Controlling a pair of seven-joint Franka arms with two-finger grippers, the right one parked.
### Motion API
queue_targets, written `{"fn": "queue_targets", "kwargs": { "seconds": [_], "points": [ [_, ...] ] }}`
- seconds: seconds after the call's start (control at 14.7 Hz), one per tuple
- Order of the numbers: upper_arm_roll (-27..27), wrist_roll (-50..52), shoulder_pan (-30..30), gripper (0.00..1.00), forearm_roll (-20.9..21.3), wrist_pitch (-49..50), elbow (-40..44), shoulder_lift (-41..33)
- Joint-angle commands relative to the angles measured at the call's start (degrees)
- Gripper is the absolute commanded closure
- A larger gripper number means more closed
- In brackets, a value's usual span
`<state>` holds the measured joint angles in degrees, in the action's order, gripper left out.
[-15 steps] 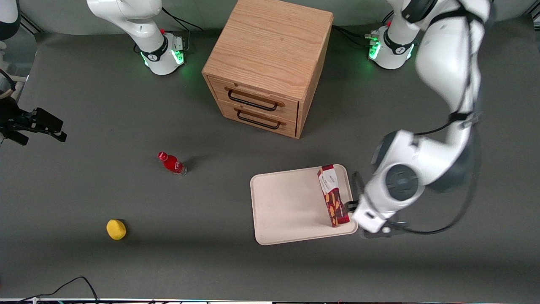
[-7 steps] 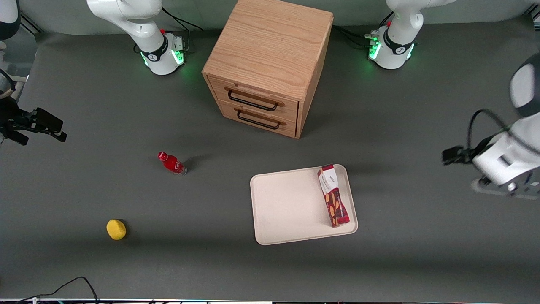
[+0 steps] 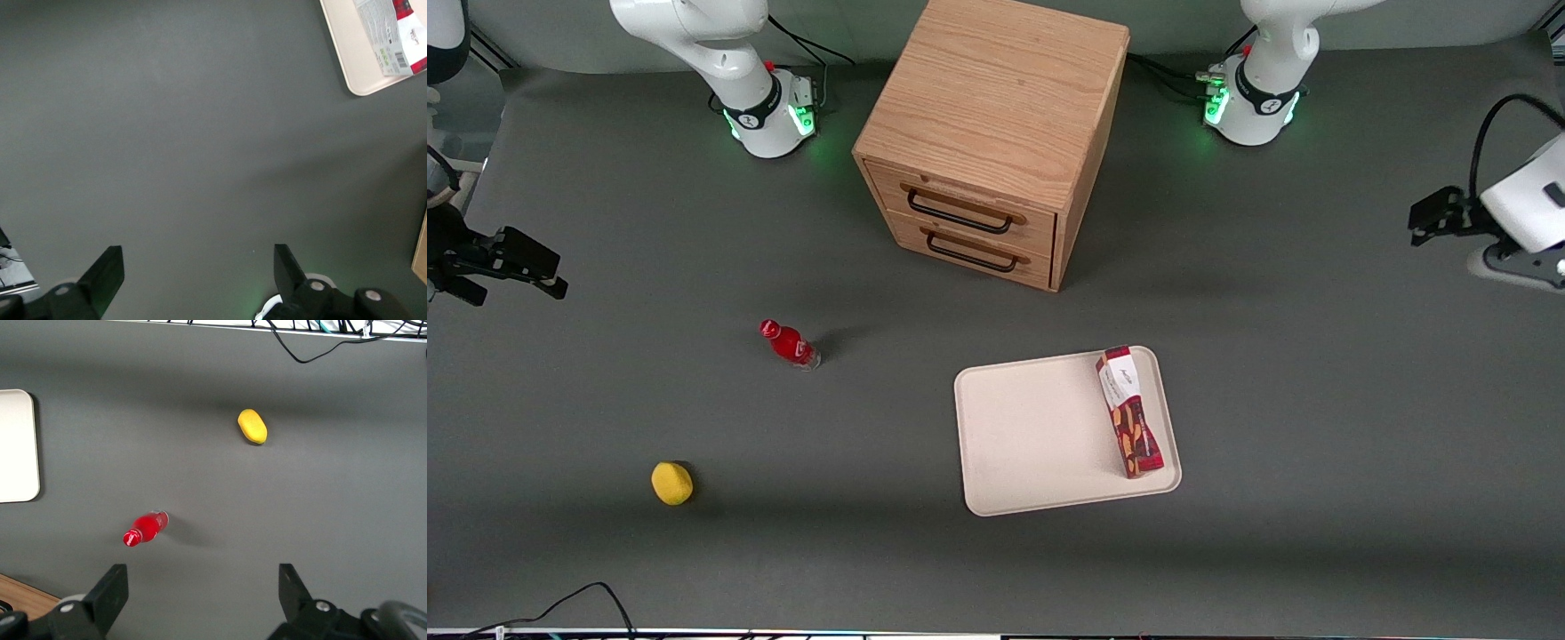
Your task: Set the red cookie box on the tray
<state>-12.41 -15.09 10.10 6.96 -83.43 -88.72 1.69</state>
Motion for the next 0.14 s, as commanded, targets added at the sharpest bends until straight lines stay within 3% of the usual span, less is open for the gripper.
{"fn": "queue_targets", "kwargs": {
  "seconds": [0.0, 0.07],
  "points": [
    [0.54, -1.70, -0.17, 0.00, -0.81, 0.81, 0.21, -0.55],
    [0.63, -1.70, -0.17, 0.00, -0.81, 0.81, 0.21, -0.63]
  ]
}}
